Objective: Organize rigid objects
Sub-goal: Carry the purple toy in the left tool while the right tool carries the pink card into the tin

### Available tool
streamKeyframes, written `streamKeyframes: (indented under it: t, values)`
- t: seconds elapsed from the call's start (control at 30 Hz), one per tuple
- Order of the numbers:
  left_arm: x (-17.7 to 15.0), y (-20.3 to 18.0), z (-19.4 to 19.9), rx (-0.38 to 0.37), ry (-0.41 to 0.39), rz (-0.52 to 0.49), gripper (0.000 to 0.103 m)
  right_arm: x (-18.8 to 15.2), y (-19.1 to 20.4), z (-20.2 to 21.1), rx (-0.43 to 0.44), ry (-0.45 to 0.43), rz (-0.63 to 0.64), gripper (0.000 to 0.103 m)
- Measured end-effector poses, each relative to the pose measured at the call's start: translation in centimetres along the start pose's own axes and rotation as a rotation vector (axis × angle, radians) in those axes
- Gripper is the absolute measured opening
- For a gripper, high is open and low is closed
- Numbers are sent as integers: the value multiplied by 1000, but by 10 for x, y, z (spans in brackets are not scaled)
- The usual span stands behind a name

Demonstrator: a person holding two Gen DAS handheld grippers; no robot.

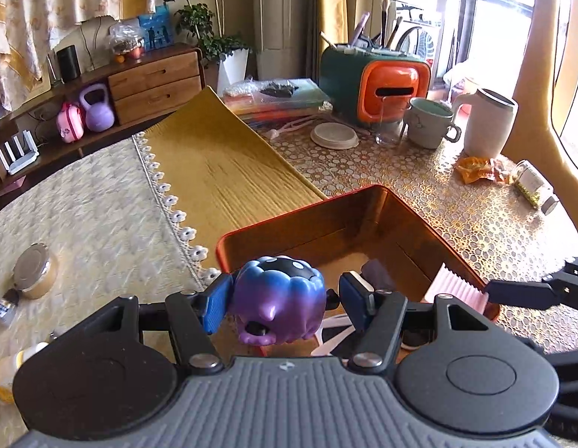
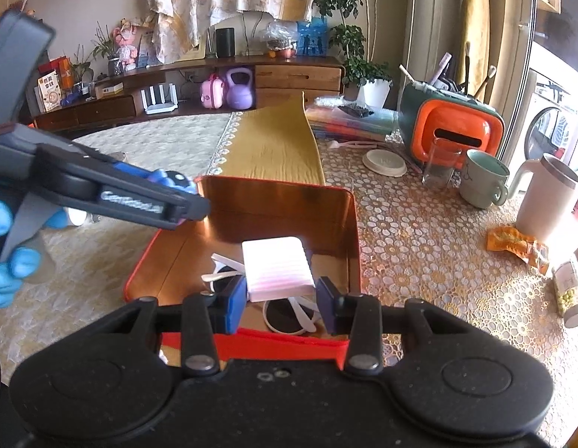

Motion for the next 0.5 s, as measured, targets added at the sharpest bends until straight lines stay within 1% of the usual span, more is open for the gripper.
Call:
streamKeyframes:
  t: [0.17, 0.33, 0.5]
  values:
    - [4, -10, -23, 7, 28, -22, 62, -2, -6, -10, -5, 17, -2, 40]
    - [6, -21, -37, 4, 41, -51, 62, -2, -8, -21, 0, 33, -3, 39]
    - [6, -30, -50, 6, 55, -78, 62, -2, -12, -34, -14, 57, -6, 39]
Point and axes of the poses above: each gripper's, at about its wrist camera, not at the fingertips, and z roughly against the way its jaws point, y to its left, x to its top, the point moved 7 cm from there along -z, roughly the way its jaws point, and after that the axes turned 9 degrees about z, right-handed, at the moved point
